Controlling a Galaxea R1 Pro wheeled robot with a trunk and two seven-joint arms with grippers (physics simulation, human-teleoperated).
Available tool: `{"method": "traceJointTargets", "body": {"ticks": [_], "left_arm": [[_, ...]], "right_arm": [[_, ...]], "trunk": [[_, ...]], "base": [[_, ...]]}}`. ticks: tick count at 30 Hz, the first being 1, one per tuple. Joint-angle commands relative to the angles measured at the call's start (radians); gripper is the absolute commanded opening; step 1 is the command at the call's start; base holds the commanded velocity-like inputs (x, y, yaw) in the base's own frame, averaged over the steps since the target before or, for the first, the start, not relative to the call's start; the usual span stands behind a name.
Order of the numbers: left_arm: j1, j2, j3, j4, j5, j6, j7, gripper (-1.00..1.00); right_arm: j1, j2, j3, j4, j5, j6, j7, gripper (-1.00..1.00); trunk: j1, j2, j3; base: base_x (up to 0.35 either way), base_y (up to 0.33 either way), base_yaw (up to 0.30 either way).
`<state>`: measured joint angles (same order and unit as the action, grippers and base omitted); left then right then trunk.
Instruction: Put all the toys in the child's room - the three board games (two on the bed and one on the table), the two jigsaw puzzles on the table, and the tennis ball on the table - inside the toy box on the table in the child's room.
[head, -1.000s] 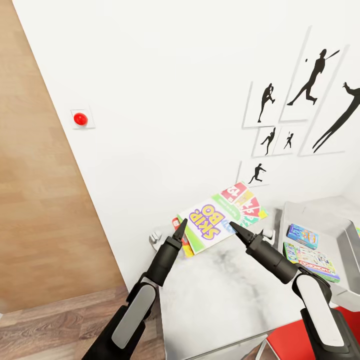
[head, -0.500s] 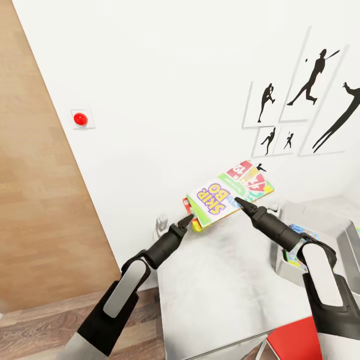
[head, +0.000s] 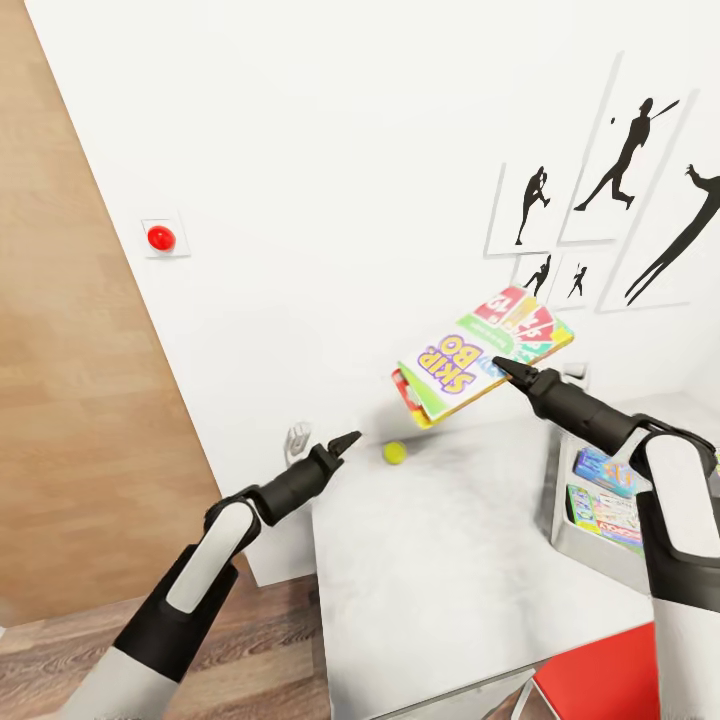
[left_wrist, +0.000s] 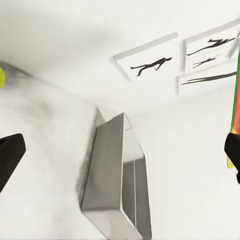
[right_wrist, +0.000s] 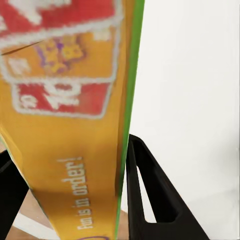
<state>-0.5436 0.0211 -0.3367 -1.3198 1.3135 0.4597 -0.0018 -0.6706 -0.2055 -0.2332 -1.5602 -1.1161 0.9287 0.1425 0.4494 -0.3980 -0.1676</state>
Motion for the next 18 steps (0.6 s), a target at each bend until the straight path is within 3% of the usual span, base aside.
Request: {"method": "traceJointTargets", "body": {"ticks": [1,8,10,12,18], "left_arm": [[-0.002,0.003,0.002,-0.002,0.005,0.013,-0.001,1.0],[-0.003,0.011,0.013,-0.04,-0.001,0.093,0.001,1.0],[0.003,0.006,0.007,-0.045,0.005,0.095,0.007,1.0],[0.01,0.01,-0.004,-0.046,0.016,0.095,0.004,1.0],[0.01,0.01,-0.005,-0.046,0.017,0.095,0.004,1.0]], "right_arm": [[-0.004,-0.005,-0.012,-0.001,0.007,0.011,0.009,-1.0],[-0.01,-0.019,-0.062,-0.006,0.011,0.029,0.001,-1.0],[-0.004,-0.025,-0.068,0.0,0.019,0.026,0.005,-1.0],[0.008,-0.013,-0.079,0.011,0.035,0.031,0.011,-1.0],[0.009,-0.009,-0.097,0.043,0.035,0.031,0.011,-1.0]], "trunk": [[0.001,-0.002,-0.002],[0.001,-0.002,-0.002],[0.001,-0.002,-0.002],[0.001,-0.002,-0.002],[0.001,-0.002,-0.002]], "base": [[0.0,0.0,0.0],[0.0,0.0,0.0],[0.0,0.0,0.0],[0.0,0.0,0.0],[0.0,0.0,0.0]]}}
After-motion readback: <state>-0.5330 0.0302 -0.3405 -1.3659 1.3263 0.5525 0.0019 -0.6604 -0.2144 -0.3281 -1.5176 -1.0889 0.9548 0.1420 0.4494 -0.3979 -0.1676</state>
